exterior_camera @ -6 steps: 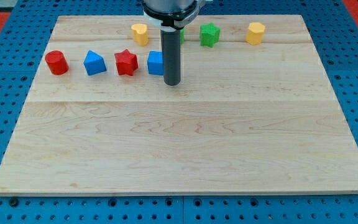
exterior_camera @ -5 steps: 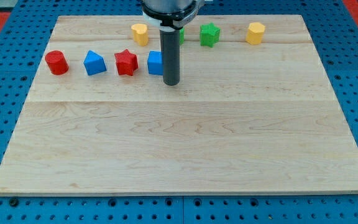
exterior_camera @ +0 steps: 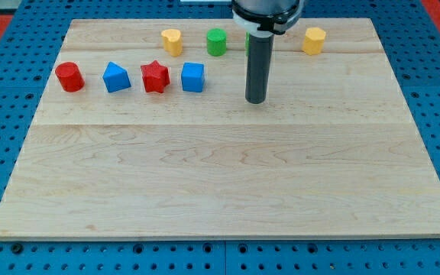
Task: Slightly push the green star towards the center of the board
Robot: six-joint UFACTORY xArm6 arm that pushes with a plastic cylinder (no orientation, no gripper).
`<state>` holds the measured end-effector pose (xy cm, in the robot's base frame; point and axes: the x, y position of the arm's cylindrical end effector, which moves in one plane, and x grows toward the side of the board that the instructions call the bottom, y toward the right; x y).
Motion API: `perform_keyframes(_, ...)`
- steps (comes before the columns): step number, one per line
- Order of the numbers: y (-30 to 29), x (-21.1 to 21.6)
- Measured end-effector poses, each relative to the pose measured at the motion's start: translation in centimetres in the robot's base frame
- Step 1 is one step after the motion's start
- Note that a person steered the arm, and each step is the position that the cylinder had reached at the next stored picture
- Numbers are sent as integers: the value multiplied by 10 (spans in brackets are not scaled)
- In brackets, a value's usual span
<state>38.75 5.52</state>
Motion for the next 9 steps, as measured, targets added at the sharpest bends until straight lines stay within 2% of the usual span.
perform_keyframes(1,-5,-1)
perform_keyframes(3,-9,-35)
perform_keyframes(4,25,-74)
perform_keyframes(6,45,-165)
perform_keyframes(7,-1,-174)
perform_keyframes(8,-23,-172)
perform_keyframes(9,-7,-160)
